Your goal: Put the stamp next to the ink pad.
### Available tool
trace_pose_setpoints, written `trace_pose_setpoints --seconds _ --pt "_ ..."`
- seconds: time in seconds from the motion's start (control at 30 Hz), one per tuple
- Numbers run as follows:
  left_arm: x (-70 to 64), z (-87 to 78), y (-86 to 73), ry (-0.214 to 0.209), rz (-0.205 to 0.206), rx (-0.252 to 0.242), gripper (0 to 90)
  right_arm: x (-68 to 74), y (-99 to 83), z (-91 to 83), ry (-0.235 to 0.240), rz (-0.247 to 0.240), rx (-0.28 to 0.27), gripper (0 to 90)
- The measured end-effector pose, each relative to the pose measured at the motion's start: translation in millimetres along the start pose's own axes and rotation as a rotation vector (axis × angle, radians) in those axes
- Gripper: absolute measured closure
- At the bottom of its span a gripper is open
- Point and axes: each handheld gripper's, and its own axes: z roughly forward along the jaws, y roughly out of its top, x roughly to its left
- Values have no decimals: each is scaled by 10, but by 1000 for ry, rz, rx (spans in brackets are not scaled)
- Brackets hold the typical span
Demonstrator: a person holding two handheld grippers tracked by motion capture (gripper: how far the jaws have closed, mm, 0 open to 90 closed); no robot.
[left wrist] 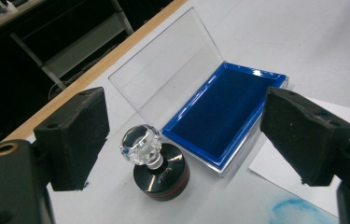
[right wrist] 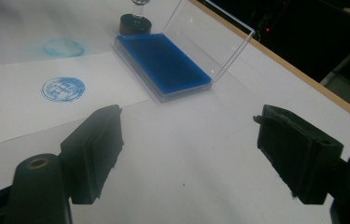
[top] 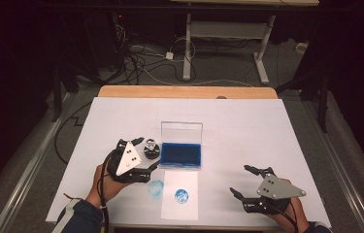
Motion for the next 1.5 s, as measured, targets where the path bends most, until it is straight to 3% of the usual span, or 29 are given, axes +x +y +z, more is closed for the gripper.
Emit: trace_pose_setpoints --seconds 0.73,1.27,1.5 --pt "-96 -224 -167 10 34 1 146 3 -10 -19 -14 0 4 220" --pt "-150 -331 -389 21 31 44 146 0 -21 -34 -32 5 -8 186" --pt "-182 -376 -491 25 18 48 146 -1 -34 -31 -61 14 -24 159"
